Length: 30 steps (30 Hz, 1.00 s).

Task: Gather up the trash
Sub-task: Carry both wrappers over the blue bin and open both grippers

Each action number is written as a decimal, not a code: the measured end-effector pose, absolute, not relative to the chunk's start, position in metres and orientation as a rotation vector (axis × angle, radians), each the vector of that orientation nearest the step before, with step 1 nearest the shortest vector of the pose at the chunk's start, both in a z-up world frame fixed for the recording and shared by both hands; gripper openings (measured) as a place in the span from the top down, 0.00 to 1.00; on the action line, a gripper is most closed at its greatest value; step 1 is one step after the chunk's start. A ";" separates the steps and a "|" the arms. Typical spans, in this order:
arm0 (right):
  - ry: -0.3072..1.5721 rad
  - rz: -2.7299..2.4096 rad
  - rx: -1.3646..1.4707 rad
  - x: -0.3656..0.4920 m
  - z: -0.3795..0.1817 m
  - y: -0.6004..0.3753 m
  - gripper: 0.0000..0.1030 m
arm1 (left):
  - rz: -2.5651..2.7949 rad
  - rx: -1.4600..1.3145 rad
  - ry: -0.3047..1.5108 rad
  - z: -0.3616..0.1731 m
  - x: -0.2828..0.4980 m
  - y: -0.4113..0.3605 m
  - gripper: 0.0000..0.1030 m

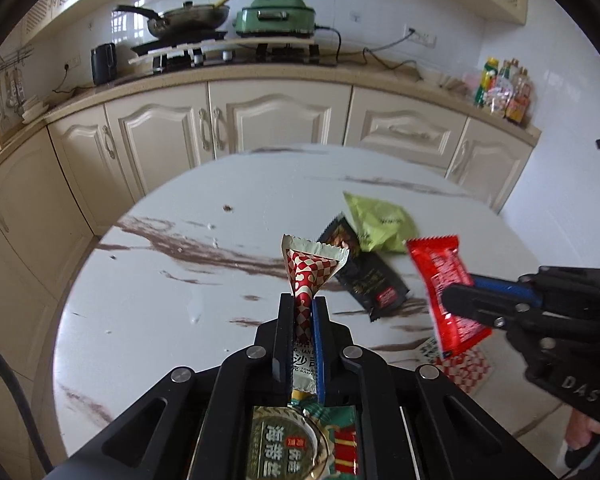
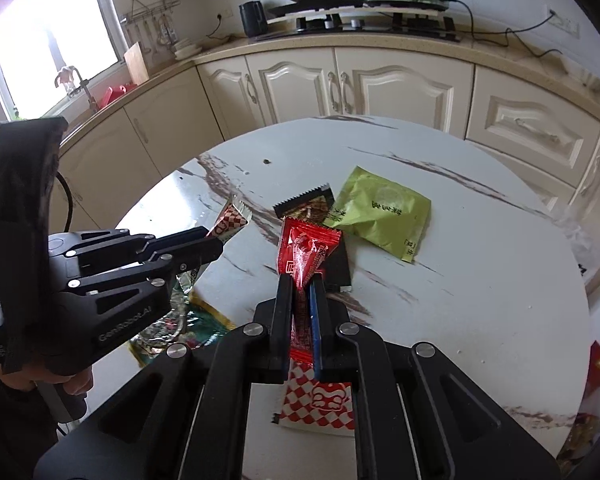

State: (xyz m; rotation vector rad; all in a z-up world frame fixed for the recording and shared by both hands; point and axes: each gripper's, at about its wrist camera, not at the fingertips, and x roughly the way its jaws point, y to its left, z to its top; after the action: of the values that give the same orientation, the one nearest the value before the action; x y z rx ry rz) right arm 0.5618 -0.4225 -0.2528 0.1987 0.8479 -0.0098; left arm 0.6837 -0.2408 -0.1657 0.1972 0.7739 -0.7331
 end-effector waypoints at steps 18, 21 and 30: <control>0.802 0.247 0.081 0.571 -0.209 -0.218 0.92 | -0.486 0.015 0.680 -0.135 0.604 0.027 0.95; 0.825 0.319 0.051 0.583 -0.221 -0.159 0.92 | -0.392 -0.018 0.703 -0.150 0.599 0.085 0.95; 0.955 0.443 -0.061 0.625 -0.294 -0.005 0.92 | -0.240 -0.119 0.837 -0.208 0.595 0.202 0.95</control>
State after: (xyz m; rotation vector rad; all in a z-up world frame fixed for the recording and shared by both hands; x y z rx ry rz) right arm 0.6252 -0.0051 -0.2936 -0.0610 0.9547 0.4430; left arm 0.5949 0.2021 -0.2078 -0.1189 0.8372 -0.2399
